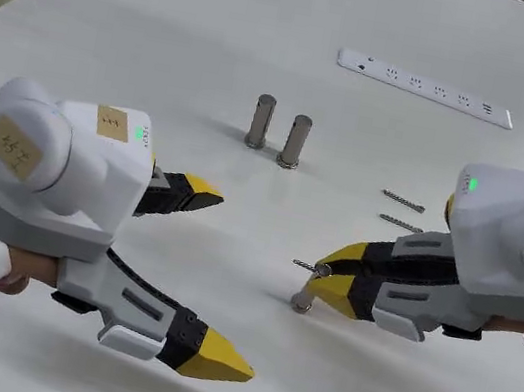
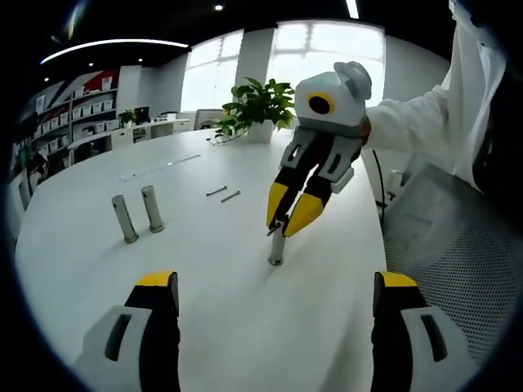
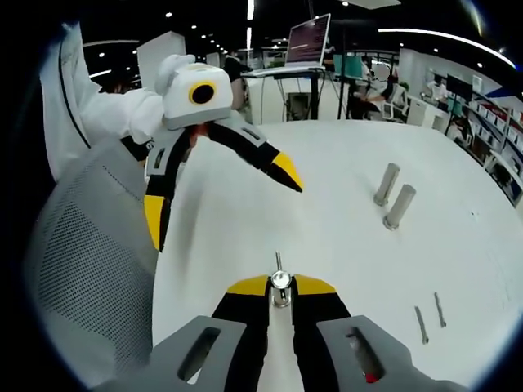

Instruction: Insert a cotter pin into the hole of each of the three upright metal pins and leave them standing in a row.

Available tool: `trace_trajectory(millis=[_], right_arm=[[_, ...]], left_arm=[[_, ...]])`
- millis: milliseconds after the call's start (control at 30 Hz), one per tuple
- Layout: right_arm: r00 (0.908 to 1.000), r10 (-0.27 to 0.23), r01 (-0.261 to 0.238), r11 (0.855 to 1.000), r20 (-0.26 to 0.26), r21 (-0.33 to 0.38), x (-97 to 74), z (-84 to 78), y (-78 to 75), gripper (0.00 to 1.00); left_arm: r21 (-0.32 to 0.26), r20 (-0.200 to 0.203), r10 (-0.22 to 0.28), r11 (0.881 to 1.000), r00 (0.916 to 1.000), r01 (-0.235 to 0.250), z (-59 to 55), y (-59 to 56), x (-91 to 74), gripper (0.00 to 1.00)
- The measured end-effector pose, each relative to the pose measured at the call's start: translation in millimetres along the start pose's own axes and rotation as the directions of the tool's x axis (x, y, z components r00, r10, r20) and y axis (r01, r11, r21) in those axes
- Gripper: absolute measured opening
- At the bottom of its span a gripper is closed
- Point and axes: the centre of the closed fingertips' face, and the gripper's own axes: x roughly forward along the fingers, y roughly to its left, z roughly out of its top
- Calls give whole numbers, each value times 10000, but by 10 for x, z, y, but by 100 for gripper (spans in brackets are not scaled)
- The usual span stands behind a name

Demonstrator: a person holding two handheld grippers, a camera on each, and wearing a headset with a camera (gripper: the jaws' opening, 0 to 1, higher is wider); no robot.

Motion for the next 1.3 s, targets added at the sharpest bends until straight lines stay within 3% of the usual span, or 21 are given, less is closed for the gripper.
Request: trace_trajectory(millis=[67,200,333,633,833,1300], right_arm=[[9998,-186,182,9988,-71,-447,18,45,-58,4],[9999,-52,55,9993,102,-373,71,120,-173,4],[9999,105,-108,9975,-44,-701,164,170,-273,4],[9997,22,-10,9985,224,-549,279,334,-461,4],[9999,159,-155,9974,58,-704,346,324,-452,4],[9993,242,-219,9968,302,-762,383,358,-420,4]], left_arm=[[107,-51,49,9999,10000,-49,-7,7,-9,99],[20,-34,48,10000,10000,-48,-12,3,-23,99],[-142,50,150,9998,9999,-150,-23,25,-32,99],[-413,248,425,9983,9988,-414,-21,98,-47,99],[-422,197,434,9982,9989,-426,-41,109,-39,98],[-616,291,770,9953,9966,-751,-67,152,-117,98]])
